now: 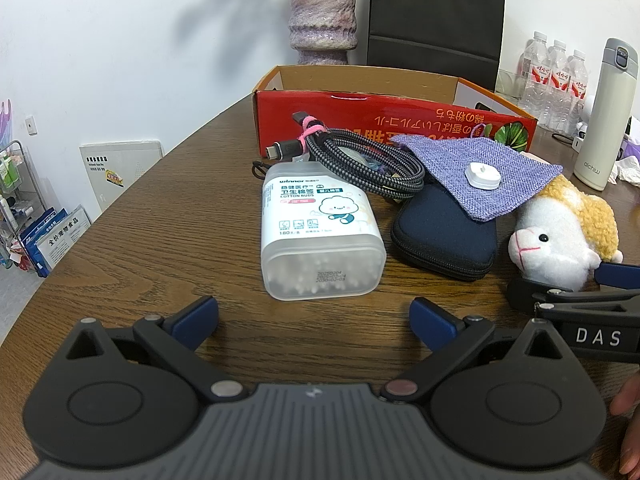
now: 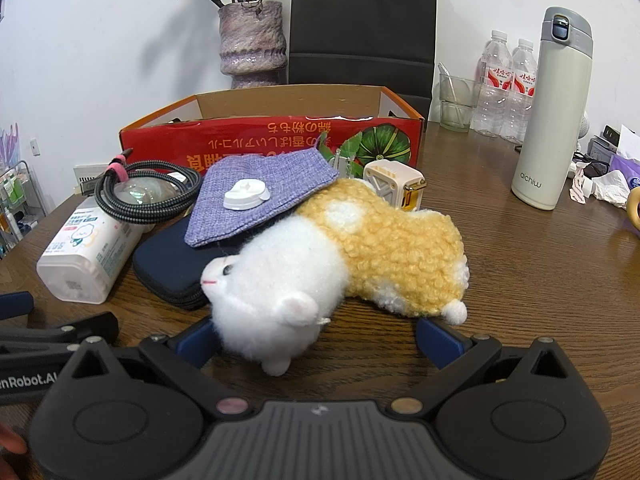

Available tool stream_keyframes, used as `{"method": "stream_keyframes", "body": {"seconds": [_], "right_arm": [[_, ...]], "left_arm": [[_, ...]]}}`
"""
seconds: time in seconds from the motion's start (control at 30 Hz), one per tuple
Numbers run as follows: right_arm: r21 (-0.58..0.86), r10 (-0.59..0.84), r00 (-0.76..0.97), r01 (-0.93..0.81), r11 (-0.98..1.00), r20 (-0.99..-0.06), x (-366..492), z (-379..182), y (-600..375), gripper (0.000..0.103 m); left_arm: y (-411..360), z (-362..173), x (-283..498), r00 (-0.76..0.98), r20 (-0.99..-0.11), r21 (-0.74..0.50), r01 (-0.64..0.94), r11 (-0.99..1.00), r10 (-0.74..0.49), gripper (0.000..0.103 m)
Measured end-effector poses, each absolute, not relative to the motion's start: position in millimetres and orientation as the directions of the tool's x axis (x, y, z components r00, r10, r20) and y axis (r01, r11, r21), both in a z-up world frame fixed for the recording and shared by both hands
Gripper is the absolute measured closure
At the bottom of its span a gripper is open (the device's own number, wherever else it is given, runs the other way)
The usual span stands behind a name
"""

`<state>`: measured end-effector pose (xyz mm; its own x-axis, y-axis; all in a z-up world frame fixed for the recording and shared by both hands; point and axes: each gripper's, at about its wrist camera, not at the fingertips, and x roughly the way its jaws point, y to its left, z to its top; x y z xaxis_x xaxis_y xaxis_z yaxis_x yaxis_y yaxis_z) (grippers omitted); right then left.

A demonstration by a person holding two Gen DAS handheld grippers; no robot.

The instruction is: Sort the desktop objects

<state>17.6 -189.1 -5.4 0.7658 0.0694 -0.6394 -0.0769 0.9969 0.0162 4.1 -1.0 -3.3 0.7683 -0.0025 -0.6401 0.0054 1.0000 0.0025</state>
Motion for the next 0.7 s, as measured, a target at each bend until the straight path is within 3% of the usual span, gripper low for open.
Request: {"method": "stream_keyframes", "body": {"seconds": [0.7], "right_arm": [[0.016,0.07,0.766,-0.077,0.997,-0.639,17.8,-5.6,-188.5,0.0]], "left_arm": [[-1.7,-4.7,5.8,0.768,-0.64,0.002,0.011,1.0,-0.007,0.0]]}}
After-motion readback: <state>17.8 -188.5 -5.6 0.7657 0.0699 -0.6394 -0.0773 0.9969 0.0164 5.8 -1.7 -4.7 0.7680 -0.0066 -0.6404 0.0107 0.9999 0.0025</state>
